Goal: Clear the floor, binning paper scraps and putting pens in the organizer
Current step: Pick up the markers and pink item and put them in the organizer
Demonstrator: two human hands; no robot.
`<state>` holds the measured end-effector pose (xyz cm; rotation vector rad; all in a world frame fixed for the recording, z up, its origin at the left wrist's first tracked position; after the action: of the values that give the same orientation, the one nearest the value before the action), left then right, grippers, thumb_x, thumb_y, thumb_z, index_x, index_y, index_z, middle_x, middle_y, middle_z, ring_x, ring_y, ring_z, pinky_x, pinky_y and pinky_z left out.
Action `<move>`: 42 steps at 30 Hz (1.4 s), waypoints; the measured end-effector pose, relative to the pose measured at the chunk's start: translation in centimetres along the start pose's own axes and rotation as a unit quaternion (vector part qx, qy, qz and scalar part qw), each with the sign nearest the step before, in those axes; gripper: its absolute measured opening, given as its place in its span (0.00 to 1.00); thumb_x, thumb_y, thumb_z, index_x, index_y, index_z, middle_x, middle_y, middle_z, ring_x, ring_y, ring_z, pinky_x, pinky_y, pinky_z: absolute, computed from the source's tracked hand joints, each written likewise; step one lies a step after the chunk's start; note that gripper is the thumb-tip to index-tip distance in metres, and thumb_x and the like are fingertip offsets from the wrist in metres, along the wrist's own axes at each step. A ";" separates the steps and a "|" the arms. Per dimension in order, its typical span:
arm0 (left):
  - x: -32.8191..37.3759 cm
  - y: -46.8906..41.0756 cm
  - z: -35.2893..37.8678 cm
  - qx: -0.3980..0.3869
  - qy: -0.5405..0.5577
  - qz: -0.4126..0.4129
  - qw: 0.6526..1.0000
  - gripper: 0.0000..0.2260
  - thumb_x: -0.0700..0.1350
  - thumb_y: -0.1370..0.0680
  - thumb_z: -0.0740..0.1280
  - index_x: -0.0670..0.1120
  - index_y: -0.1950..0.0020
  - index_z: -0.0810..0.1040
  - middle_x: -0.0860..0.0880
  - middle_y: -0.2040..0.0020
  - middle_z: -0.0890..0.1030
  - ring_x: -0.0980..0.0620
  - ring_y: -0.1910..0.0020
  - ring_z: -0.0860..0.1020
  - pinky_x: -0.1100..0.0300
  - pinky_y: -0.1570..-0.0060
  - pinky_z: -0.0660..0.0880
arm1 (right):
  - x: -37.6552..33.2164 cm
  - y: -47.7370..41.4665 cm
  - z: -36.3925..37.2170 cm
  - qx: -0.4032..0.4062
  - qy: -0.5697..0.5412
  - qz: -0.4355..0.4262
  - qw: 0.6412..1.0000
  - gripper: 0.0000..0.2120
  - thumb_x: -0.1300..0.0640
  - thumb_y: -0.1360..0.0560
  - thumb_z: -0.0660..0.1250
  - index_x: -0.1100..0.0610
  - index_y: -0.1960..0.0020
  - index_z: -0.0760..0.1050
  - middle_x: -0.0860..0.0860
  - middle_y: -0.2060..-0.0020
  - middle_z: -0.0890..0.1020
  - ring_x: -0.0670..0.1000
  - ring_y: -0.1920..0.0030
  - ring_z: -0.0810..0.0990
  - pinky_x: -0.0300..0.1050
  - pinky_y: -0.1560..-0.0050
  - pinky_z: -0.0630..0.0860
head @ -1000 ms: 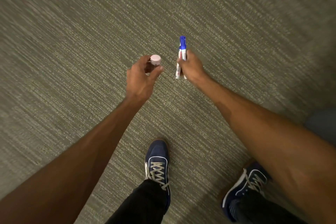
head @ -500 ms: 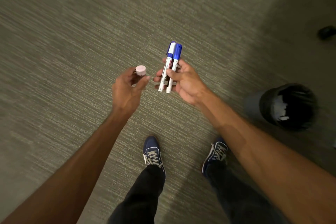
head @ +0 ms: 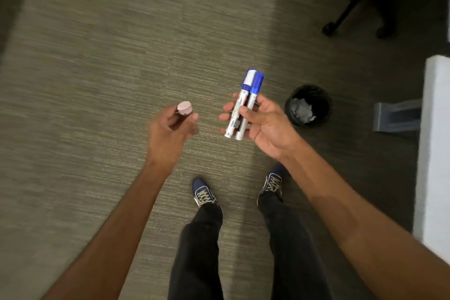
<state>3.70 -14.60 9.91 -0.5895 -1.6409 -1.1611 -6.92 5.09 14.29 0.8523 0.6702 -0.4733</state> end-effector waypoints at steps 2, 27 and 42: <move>2.7 1.9 1.7 -0.031 0.014 -0.009 0.999 0.13 0.55 0.28 0.77 0.55 0.45 0.84 0.47 0.48 0.87 0.48 0.48 0.86 0.45 0.46 0.82 | -2.2 3.6 -0.6 0.023 -0.011 -0.020 0.999 0.14 0.69 0.20 0.60 0.62 0.35 0.68 0.62 0.46 0.81 0.64 0.46 0.82 0.69 0.44 0.77; 18.8 19.8 36.4 -0.250 0.079 -0.047 0.964 0.20 0.42 0.24 0.69 0.39 0.33 0.75 0.39 0.41 0.84 0.40 0.41 0.83 0.44 0.49 0.83 | -16.2 38.7 -22.3 0.198 -0.112 -0.181 0.957 0.15 0.64 0.19 0.62 0.61 0.32 0.71 0.61 0.46 0.82 0.62 0.45 0.83 0.62 0.47 0.81; 21.4 15.5 55.7 -0.388 -0.011 -0.077 0.918 0.21 0.45 0.25 0.73 0.43 0.34 0.77 0.41 0.42 0.85 0.41 0.41 0.83 0.43 0.46 0.82 | -23.8 39.7 -34.9 0.461 -0.043 -0.201 0.863 0.06 0.55 0.19 0.65 0.49 0.43 0.77 0.45 0.52 0.87 0.49 0.47 0.84 0.49 0.41 0.77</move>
<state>-16.63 38.55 33.58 -0.9755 -1.2124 -1.9452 -10.91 58.95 35.28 1.5876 0.5201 -1.2640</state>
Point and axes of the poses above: each hand's wrist, its own y-axis away from the middle knuckle, its own z-axis out of the palm, x = y × z, the point moved 1 cm from there along -y, towards the middle knuckle
